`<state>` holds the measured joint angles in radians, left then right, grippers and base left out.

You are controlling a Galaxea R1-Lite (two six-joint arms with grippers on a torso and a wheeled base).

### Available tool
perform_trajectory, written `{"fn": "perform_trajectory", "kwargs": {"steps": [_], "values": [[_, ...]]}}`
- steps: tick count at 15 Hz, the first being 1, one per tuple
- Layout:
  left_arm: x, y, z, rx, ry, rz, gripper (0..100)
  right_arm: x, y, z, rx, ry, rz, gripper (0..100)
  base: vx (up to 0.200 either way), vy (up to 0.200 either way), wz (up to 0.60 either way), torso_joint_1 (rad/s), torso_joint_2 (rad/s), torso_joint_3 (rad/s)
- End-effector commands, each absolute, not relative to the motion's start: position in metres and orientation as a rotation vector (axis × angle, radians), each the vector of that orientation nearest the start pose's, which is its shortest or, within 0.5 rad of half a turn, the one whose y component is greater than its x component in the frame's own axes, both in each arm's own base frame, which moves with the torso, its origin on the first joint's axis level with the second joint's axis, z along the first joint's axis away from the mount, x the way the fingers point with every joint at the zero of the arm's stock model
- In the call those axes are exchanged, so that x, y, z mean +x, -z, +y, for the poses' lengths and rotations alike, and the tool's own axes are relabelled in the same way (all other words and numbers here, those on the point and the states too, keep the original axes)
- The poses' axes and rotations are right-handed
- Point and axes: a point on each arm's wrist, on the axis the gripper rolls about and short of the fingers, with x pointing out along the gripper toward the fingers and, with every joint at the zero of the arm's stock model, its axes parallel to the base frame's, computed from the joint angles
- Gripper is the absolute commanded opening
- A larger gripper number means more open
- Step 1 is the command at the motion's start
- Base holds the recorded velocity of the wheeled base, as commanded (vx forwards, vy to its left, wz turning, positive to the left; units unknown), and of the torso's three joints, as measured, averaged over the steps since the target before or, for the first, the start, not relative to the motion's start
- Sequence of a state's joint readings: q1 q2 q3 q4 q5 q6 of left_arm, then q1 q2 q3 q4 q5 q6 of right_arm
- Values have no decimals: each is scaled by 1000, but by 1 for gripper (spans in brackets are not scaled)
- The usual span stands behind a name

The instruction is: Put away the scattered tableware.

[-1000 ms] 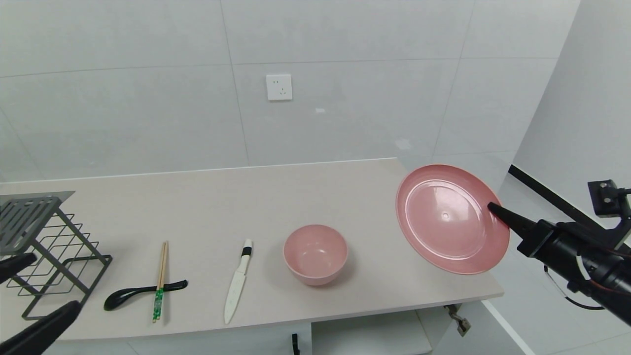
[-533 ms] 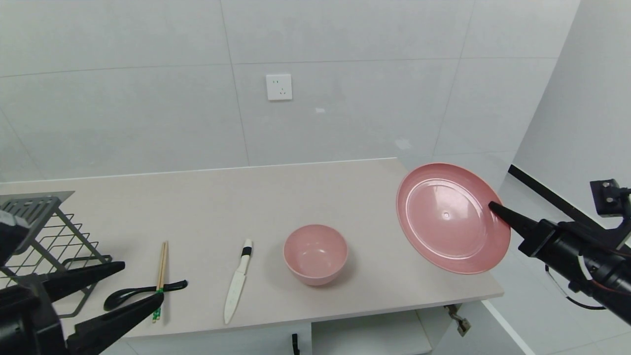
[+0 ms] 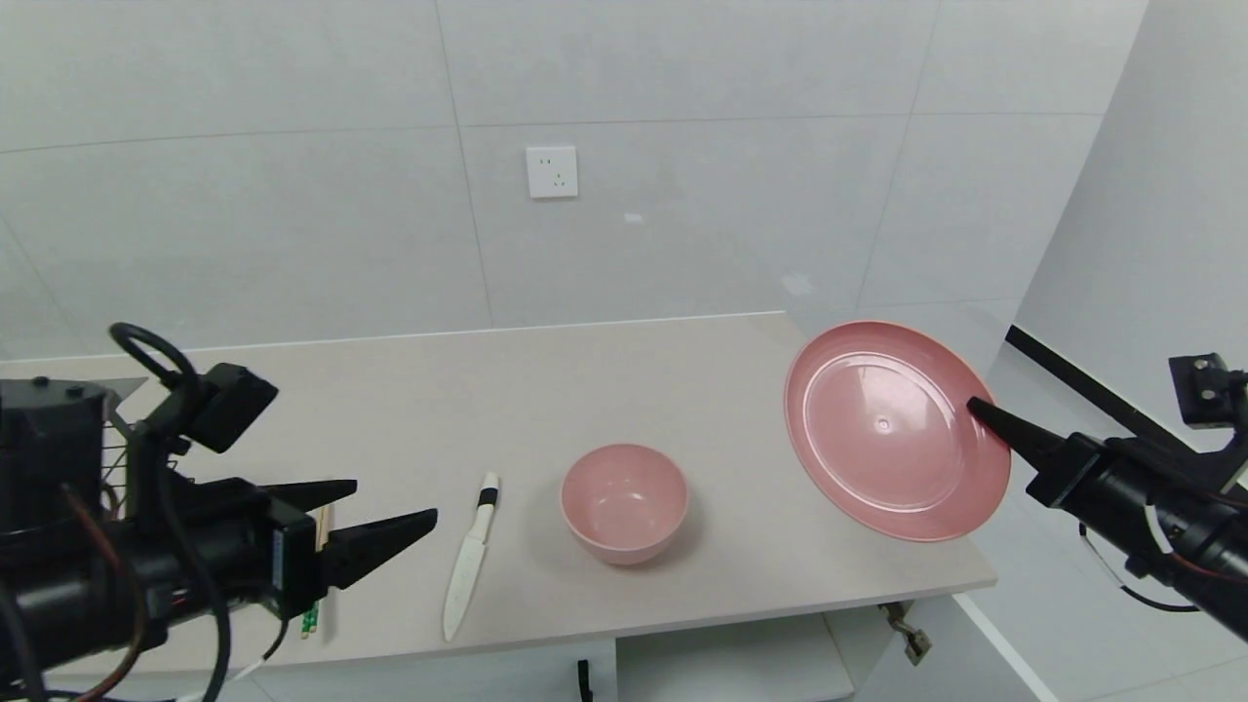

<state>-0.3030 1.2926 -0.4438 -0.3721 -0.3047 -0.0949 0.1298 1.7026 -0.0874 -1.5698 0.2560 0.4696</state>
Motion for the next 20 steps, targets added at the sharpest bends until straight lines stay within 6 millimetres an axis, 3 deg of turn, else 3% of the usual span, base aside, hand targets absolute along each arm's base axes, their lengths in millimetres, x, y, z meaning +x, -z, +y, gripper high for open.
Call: {"fn": "perform_trajectory", "kwargs": {"steps": [1, 3, 8, 14, 20], "values": [[199, -132, -94, -37, 585, 579, 100, 206, -115, 33, 466, -369, 136, 0, 0, 0, 0, 0, 0, 0], [210, -122, -108, -19, 582, 558, 100, 206, -115, 32, 466, -367, 134, 0, 0, 0, 0, 0, 0, 0], [220, -112, -113, -10, 579, 584, 100, 205, -118, 32, 465, -377, 122, 0, 0, 0, 0, 0, 0, 0], [252, -83, -141, 43, 631, 547, 100, 205, -117, 33, 466, -383, 128, 0, 0, 0, 0, 0, 0, 0], [270, -69, -150, 45, 623, 570, 100, 202, -116, 32, 466, -380, 136, 0, 0, 0, 0, 0, 0, 0]]}}
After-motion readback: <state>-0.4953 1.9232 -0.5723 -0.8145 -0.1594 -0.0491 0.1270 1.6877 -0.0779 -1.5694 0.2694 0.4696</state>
